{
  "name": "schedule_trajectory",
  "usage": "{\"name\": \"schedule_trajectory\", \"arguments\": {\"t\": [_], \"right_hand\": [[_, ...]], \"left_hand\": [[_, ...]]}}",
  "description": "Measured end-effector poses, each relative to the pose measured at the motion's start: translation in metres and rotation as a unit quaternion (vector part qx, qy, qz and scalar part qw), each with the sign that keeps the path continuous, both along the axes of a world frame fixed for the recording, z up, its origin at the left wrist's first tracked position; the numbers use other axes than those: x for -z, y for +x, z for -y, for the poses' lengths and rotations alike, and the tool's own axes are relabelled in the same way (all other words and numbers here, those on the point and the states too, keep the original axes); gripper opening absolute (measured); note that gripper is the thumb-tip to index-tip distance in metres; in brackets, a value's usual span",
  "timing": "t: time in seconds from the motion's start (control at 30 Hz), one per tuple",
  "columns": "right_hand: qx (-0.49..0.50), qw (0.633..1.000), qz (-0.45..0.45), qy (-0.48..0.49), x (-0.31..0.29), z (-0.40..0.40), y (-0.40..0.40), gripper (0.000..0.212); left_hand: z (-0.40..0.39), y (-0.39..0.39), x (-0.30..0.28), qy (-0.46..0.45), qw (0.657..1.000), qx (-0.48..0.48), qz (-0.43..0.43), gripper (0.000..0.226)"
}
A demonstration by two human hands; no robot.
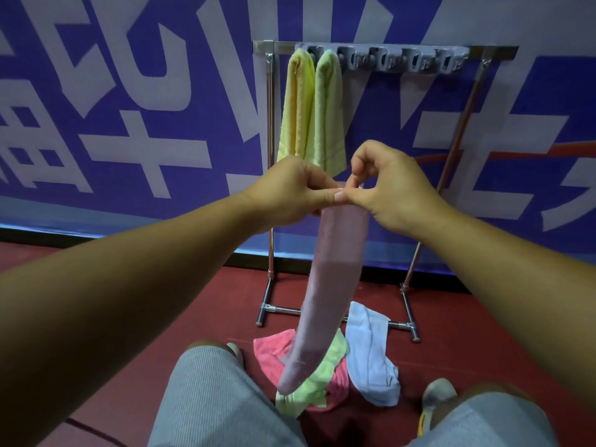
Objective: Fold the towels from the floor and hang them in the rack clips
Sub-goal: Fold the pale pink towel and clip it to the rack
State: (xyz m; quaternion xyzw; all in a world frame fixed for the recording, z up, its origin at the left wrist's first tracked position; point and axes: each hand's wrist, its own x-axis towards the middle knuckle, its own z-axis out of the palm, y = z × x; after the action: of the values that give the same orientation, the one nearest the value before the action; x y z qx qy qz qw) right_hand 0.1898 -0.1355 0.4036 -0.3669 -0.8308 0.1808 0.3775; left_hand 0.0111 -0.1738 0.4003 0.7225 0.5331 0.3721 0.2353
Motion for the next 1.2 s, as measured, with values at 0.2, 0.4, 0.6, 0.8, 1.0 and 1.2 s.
{"name": "schedule_trajectory", "arguments": {"t": [0.2,0.4,0.6,0.8,1.0,1.2], "right_hand": [[-0.043,0.994,0.101,-0.007,0.011,-0.003,0.006,0.022],[-0.053,0.955,0.257,0.139,0.007,-0.012,0.026,0.018],[-0.011,0.946,0.293,0.135,0.002,-0.011,0.024,0.015],[0.03,0.968,0.236,0.085,0.003,-0.01,0.028,0.02],[0.019,0.998,0.038,-0.042,-0.003,-0.008,0.027,0.032],[-0.101,0.951,-0.148,-0.25,0.023,-0.013,0.02,0.033]], "left_hand": [[-0.004,-0.004,0.003,0.011,0.999,-0.004,-0.043,0.016],[-0.003,-0.006,0.008,0.036,0.995,-0.018,-0.089,0.014],[0.0,-0.007,0.008,0.07,0.989,-0.035,-0.126,0.014],[0.006,-0.003,0.006,0.107,0.977,-0.032,-0.184,0.016],[0.003,-0.002,-0.006,0.143,0.976,-0.067,-0.154,0.015],[0.001,0.008,-0.014,0.143,0.983,-0.055,-0.106,0.014]]}}
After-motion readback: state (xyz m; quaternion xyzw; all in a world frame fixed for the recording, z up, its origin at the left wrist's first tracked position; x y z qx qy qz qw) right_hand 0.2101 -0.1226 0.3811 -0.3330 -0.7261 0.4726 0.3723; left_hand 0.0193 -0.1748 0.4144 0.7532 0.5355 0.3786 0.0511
